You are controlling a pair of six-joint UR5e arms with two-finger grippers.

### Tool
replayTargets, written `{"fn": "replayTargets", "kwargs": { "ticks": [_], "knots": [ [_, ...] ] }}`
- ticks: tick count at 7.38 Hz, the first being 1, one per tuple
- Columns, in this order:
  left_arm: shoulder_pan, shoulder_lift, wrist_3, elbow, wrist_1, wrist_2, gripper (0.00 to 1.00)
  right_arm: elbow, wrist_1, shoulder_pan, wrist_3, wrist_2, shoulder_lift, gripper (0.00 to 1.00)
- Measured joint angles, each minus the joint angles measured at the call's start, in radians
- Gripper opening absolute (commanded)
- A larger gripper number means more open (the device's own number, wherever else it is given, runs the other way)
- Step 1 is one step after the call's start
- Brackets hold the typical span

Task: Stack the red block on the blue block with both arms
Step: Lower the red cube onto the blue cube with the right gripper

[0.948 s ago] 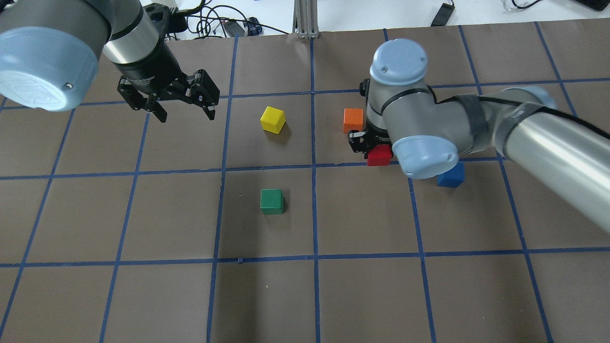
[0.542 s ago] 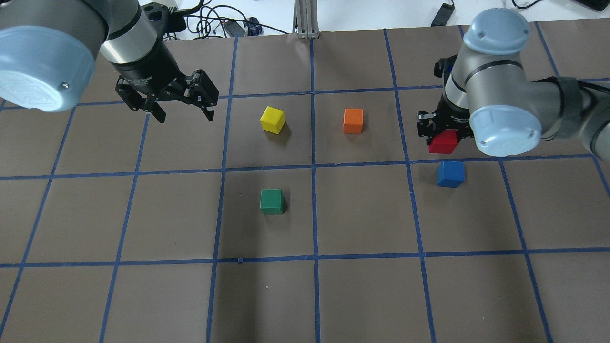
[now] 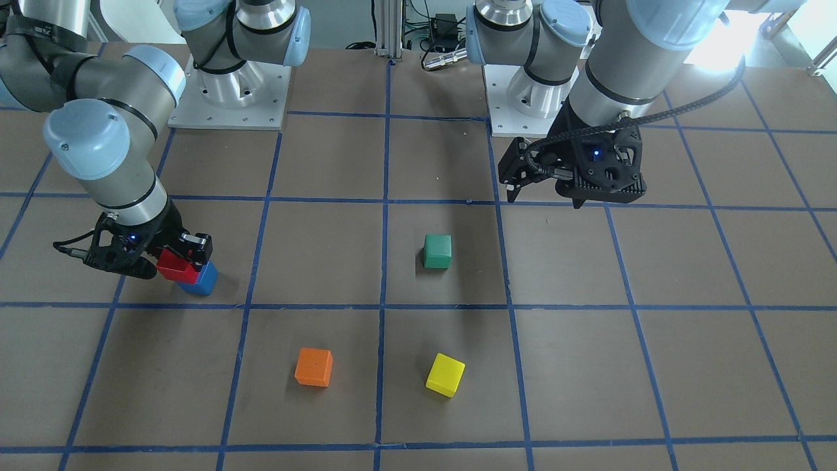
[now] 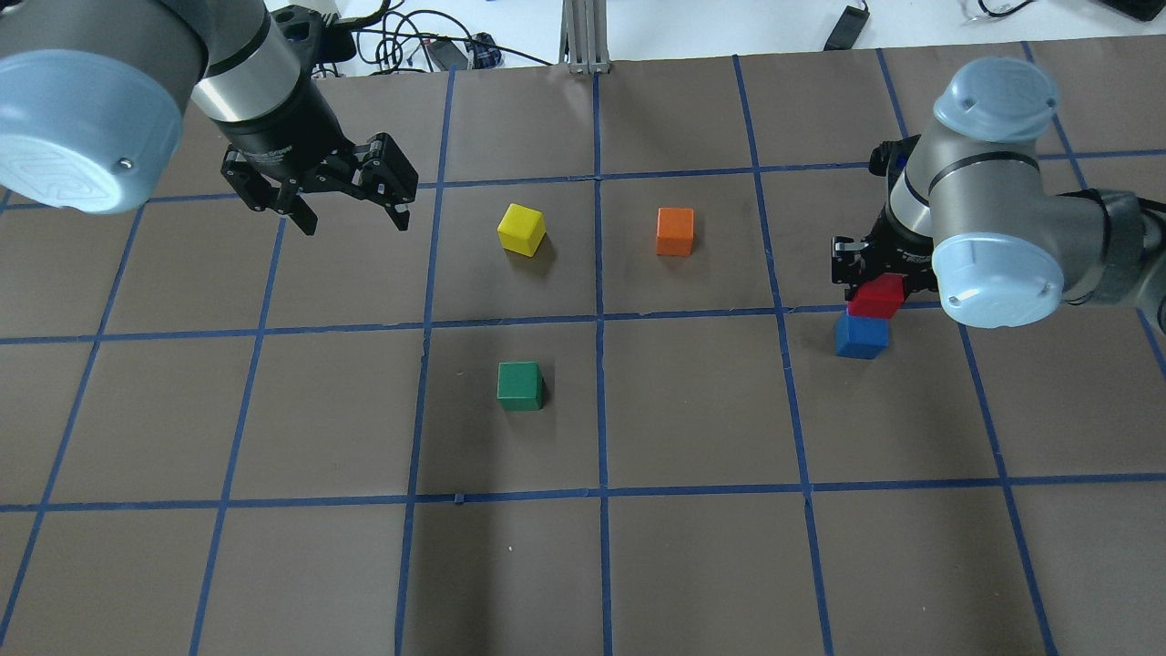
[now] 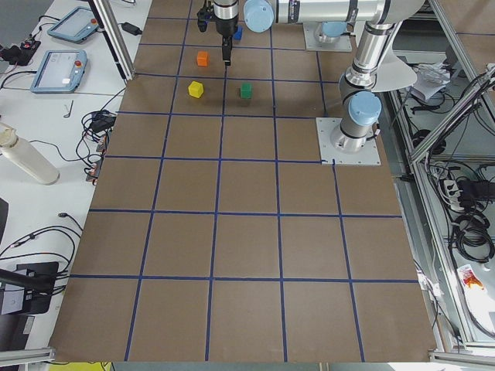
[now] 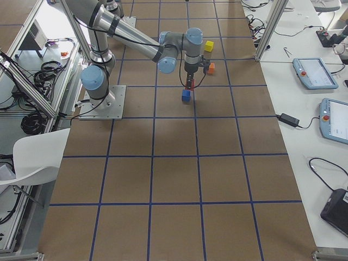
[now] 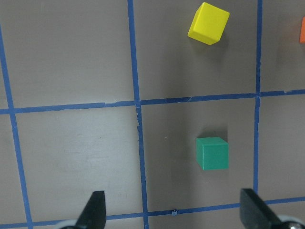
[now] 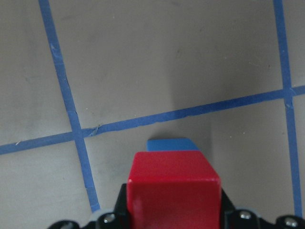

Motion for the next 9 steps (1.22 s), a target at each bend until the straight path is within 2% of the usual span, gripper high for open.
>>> {"fn": "replayTargets", "kwargs": {
  "ticks": [5, 9],
  "knots": [
    [0.000, 0.000, 0.001, 0.000, 0.000, 0.000, 1.00, 0.040, -0.025, -0.018, -0.071, -0.002, 0.005, 0.23],
    [0.000, 0.001, 0.003, 0.000, -0.001, 0.000, 1.00, 0.046, -0.030, -0.021, -0.076, 0.000, 0.007, 0.36]
  ]
}}
